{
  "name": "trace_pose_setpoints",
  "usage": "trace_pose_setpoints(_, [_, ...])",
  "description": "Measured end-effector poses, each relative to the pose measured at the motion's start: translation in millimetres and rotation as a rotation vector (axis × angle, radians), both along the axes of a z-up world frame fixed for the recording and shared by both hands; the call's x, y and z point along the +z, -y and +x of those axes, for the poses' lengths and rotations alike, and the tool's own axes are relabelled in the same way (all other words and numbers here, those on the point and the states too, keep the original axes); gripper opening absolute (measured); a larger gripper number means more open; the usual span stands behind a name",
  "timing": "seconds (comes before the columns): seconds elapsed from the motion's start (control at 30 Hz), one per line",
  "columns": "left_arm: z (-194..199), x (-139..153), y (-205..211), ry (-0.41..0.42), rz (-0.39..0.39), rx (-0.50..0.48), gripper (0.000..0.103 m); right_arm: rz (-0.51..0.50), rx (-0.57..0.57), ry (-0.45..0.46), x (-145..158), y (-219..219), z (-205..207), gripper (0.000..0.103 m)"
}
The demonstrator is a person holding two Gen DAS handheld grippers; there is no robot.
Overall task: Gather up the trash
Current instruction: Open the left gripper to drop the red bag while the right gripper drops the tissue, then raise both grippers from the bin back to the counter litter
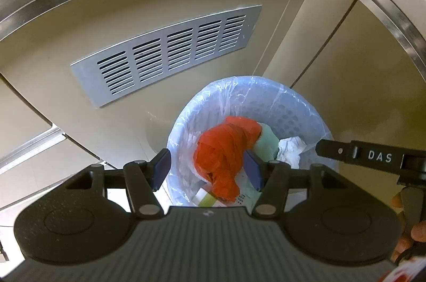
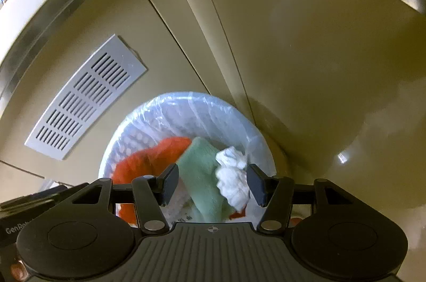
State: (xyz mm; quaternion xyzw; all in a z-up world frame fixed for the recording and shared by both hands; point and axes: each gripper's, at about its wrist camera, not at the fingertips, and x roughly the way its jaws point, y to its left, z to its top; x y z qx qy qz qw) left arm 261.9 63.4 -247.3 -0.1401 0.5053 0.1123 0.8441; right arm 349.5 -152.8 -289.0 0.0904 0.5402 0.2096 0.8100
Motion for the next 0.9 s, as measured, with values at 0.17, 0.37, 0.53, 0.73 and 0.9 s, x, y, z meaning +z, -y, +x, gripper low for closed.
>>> trace_pose_setpoints(0.17, [-2,2,-2,0.000,-0.005,-0.012,0.056,-0.012,0.024,-0.015,3,-2,-9,0.057])
trace_pose_setpoints(0.37, [-5,13,-4,0.011,-0.006,-0.032,0.056,-0.016,0.033,-0.023,13,0,-15,0.057])
trace_pose_setpoints(0.53, [-11,27,-4,0.025,-0.008,-0.051,0.056,-0.012,0.055,-0.022,29,4,-18,0.057])
trace_pose_setpoints(0.73, [-20,56,-6,0.041,-0.007,-0.075,0.056,0.009,0.110,-0.002,64,4,-29,0.057])
trace_pose_setpoints(0.9, [-28,85,-7,0.074,-0.008,-0.093,0.056,0.031,0.159,0.027,98,8,-39,0.057])
